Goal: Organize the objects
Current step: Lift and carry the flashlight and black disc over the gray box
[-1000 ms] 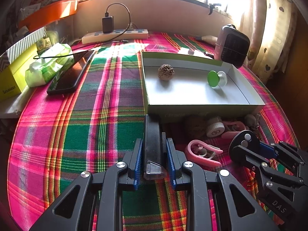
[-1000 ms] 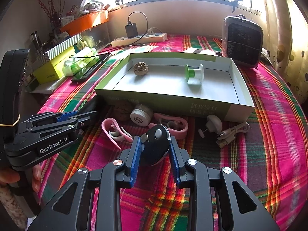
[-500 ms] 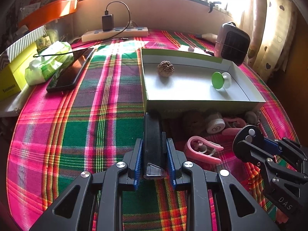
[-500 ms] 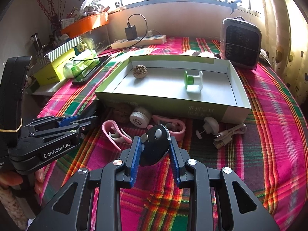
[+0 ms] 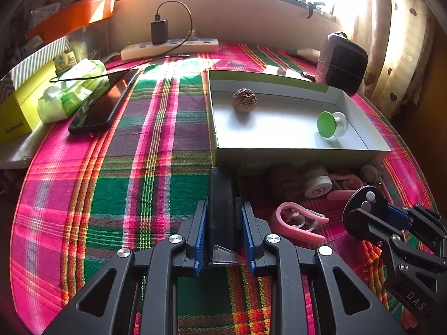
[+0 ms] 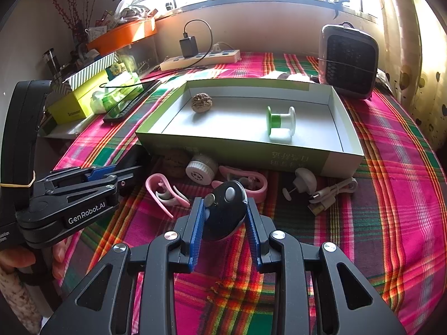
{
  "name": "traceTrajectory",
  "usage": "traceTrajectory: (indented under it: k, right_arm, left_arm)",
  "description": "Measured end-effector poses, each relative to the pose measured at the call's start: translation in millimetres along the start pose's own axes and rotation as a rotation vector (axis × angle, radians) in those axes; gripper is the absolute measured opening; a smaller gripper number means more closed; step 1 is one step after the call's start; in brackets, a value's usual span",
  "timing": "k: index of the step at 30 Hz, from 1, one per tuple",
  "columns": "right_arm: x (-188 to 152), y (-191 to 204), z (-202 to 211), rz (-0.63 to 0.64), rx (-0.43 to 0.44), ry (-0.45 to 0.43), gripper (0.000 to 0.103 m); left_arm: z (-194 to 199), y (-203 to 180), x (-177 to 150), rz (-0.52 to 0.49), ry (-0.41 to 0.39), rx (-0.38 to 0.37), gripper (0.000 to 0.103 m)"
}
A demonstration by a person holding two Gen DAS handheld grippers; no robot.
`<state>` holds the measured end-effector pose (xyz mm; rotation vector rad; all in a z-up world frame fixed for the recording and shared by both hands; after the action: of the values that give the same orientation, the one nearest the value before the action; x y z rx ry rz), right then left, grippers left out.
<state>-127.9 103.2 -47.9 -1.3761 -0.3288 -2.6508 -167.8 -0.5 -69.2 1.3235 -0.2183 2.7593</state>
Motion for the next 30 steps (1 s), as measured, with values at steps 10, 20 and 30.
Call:
traceTrajectory:
  k: [10,20,30]
  right_arm:
    - [4,-1,5,-0.003,-0.003,-0.015,0.030]
    - [19,-4,11,-0.001,-0.007,-0.043,0.030]
    - [51,-14,11,0.020,-0.028,-0.090,0.030]
  left_arm:
    - [15,1,4,-0.006,-0.026,0.001,0.021]
    - [32,-9,15,-0.008,-0.063,-0.027,0.021]
    - [32,-18,37,-0.016,-0.088,-0.041,0.021]
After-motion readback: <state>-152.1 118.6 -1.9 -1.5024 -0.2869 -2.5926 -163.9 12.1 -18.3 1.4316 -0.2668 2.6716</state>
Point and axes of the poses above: each gripper's, at about its wrist camera, not at the fingertips, and z roughly against the way its jaws point, y to its left, x to its top, the point moved 10 cm from there along -z, roughly the way its jaws point, and after that the axes turned 13 degrees about -y, right-handed, at the moved point
